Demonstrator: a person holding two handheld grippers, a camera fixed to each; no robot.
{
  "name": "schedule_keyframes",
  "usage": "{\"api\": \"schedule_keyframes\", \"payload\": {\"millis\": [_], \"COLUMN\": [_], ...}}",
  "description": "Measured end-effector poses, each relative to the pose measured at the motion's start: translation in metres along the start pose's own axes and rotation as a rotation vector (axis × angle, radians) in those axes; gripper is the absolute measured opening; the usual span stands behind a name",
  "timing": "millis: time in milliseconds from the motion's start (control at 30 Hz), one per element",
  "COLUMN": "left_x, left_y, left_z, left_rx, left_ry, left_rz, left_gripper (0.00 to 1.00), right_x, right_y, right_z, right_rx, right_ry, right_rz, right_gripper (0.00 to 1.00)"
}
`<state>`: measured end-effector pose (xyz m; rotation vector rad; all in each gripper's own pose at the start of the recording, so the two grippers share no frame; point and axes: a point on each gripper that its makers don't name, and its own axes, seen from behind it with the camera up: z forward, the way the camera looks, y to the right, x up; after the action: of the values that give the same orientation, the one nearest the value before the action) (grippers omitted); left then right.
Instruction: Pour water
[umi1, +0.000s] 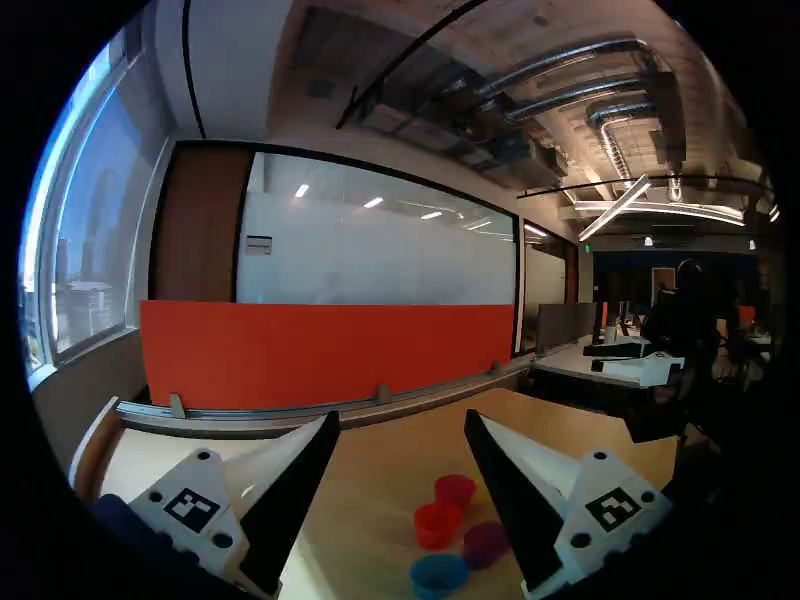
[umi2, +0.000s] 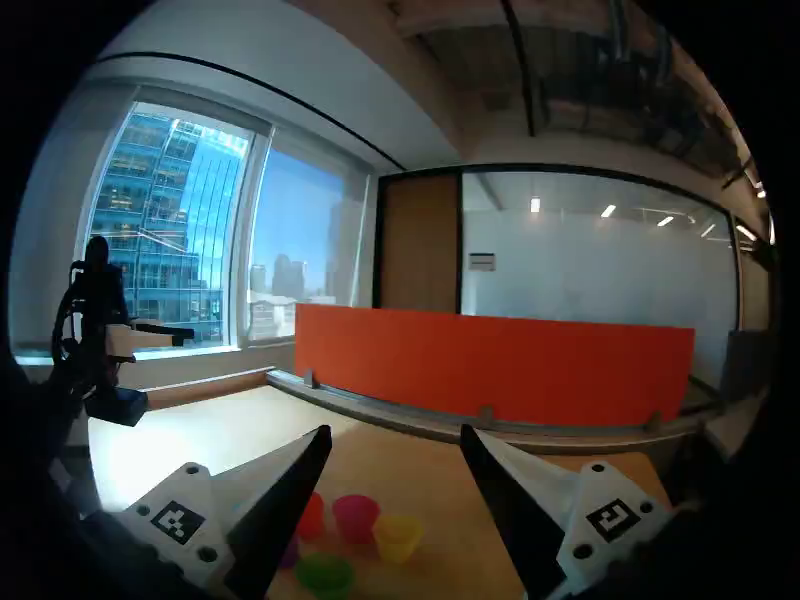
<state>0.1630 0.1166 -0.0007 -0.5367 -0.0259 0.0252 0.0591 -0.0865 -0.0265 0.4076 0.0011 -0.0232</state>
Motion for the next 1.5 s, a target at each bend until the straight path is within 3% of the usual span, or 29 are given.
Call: {"api": "schedule_keyframes", "payload": {"millis": [267,467,700,1167,1500], "left_x": [-0.002,-0.011,-0.029,-0.081,-0.121], "left_y": [0.021,0.025,0.025,0.025,0.028], "left_z": [-0.003,-0.007,-0.009,-0.013,-0.017], "left_rx": [-0.092,-0.12,-0.142,-0.162,-0.179], "left_ry": [-0.016,-0.047,-0.095,-0.162,-0.207], "left_rz": [0.034,0.054,0.044,0.045,0.015], "left_gripper": [0.93,0.93,0.93,0.93,0.93], "right_x": [0.0,-0.001,-0.013,-0.068,-0.115], "right_y": [-0.014,-0.025,-0.033,-0.044,-0.049], "right_z": [0.003,0.001,-0.001,-0.006,-0.006], "right_rx": [0.069,0.129,0.172,0.221,0.237], "right_ry": [-0.017,-0.032,-0.067,-0.163,-0.223], "right_rz": [-0.017,-0.012,-0.015,-0.014,0.013], "right_gripper": [0.99,0.99,0.99,0.99,0.99]}}
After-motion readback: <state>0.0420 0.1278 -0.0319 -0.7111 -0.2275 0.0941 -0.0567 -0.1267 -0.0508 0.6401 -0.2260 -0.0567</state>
